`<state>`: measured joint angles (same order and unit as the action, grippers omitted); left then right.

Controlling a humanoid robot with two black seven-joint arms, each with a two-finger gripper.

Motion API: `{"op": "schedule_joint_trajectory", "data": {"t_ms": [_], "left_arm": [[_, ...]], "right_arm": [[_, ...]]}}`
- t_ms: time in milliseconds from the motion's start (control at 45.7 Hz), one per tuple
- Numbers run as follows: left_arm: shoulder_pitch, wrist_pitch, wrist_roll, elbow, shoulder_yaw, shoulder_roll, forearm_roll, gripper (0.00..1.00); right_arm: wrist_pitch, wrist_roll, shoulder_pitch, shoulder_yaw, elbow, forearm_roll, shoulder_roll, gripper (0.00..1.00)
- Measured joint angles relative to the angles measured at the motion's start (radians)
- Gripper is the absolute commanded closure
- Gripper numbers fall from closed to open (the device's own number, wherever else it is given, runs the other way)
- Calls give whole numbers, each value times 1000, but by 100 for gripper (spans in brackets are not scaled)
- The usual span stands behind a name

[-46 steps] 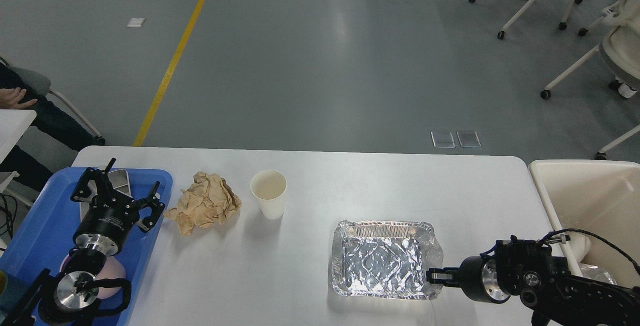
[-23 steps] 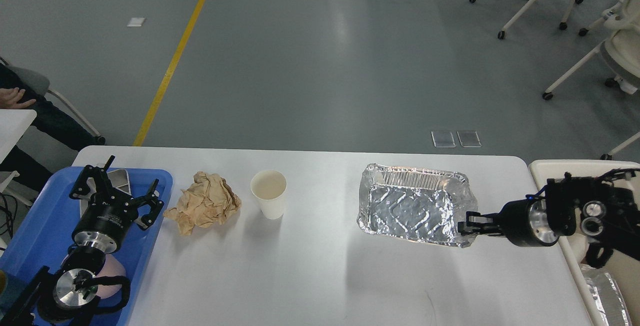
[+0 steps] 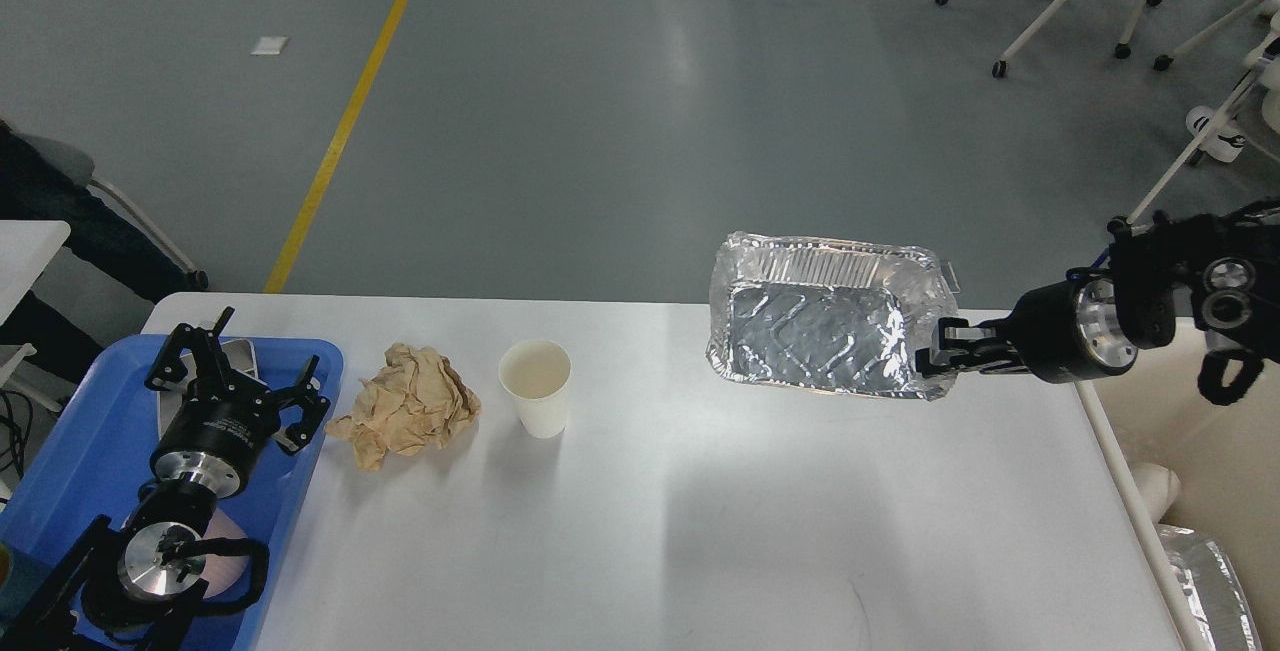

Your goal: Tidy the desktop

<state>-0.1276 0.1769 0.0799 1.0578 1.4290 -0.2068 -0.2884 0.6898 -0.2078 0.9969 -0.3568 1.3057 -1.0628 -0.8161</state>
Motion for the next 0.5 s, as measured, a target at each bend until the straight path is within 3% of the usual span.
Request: {"op": "schedule_joint_trajectory", "data": {"t_ms": [175,328,503], "left_arm": [[0,-11,6,-1,-4,-2,-20,3],[-6,-72,8,-1,-4,-9,-171,3],[-7,-95,8,-1,-4,-11,-237,3]], "right_arm": [[2,0,96,77,-145,16,180,100],[3,1,139,117,-262,26,336,100],[5,1,143,150,-305,27,418,100]]}}
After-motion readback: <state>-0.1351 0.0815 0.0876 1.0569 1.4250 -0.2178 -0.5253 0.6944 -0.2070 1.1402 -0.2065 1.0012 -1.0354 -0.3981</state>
